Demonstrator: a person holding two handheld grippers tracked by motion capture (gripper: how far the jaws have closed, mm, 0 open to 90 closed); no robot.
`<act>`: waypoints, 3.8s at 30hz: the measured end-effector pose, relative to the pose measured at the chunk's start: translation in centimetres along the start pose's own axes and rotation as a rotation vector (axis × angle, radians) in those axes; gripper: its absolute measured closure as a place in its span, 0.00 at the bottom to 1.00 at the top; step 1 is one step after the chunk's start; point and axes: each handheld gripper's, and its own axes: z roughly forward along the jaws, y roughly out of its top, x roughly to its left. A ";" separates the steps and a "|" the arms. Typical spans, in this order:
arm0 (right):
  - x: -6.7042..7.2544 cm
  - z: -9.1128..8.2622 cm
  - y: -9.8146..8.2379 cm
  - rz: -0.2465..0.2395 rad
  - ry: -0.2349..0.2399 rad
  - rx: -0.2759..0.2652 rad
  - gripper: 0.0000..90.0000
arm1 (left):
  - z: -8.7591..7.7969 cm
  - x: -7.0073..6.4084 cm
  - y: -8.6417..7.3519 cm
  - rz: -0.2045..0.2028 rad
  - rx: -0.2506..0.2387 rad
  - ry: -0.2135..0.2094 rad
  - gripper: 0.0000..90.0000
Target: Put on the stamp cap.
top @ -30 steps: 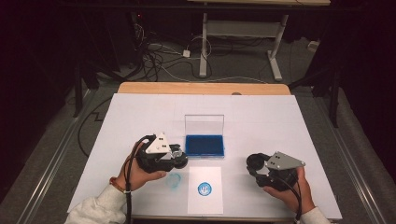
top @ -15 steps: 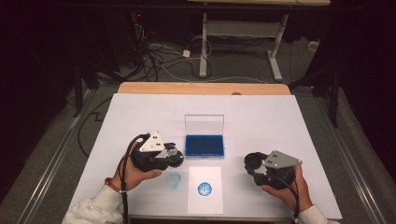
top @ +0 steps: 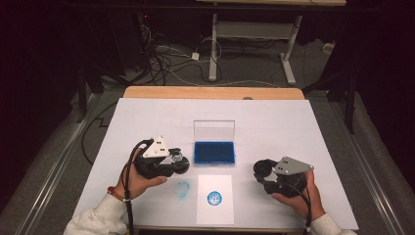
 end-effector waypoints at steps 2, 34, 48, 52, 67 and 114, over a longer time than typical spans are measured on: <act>0.2 0.2 0.1 0.001 0.008 -0.001 0.43 | 0.0 0.1 0.1 -0.003 -0.006 0.002 0.61; 3.7 5.1 5.5 -0.074 0.140 -0.035 0.43 | 1.0 -0.3 3.0 0.006 -0.072 -0.048 0.61; 6.0 7.7 7.5 -0.104 0.224 -0.039 0.43 | 2.6 -0.8 4.0 0.014 -0.084 -0.087 0.61; 6.6 8.1 7.9 -0.096 0.242 -0.049 0.43 | 3.0 -0.9 4.3 0.012 -0.093 -0.097 0.61; 6.5 8.5 8.5 -0.014 0.243 -0.082 0.43 | 3.9 -1.5 4.6 0.006 -0.135 -0.098 0.61; 6.8 6.9 8.8 0.022 0.215 -0.109 0.43 | 4.4 -2.6 3.7 -0.103 -0.291 -0.168 0.61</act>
